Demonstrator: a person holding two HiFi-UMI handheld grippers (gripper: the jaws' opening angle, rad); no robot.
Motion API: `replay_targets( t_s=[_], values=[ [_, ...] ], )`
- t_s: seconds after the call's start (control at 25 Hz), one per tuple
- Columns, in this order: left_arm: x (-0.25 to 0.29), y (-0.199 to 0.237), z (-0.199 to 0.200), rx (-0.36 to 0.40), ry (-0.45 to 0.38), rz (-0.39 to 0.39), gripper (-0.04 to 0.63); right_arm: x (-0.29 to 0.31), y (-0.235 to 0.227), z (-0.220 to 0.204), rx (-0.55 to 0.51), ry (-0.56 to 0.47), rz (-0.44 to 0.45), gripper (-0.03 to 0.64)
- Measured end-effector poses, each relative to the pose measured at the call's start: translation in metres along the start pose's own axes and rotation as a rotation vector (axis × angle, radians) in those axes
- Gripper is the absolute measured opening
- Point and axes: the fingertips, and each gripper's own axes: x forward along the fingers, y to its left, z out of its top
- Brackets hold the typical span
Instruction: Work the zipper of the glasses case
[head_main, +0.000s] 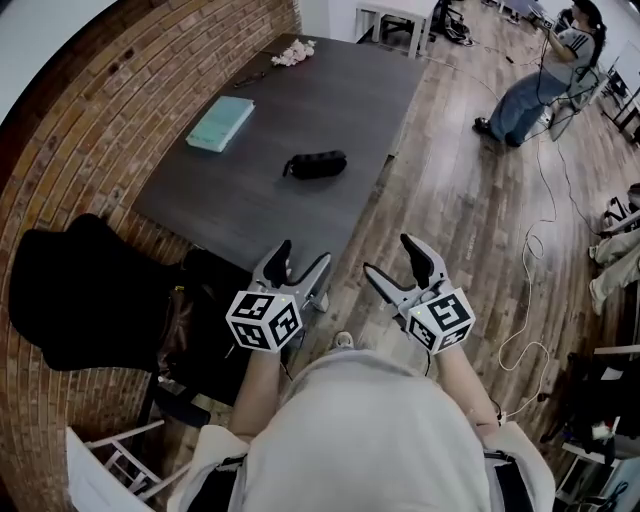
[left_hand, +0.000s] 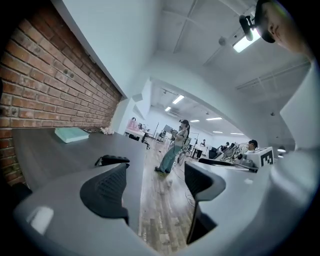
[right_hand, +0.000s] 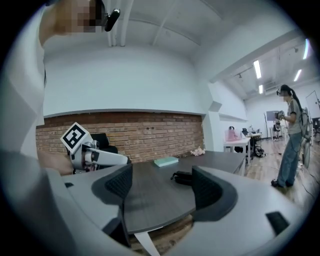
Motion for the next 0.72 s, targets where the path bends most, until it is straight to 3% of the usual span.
replay_targets(
  t_s=[0.36,0.72],
  values=[
    [0.032,0.058,0.01,-0.038,0.014,0.054,0.351,0.073,-0.024,-0.017,-0.05,0.084,0.06,0.347],
    [0.063,0.114,0.008,-0.122,0.022,0.191,0.351,0.165,-0.074,-0.04,-0.147,0.18,0.184,0.347]
  ],
)
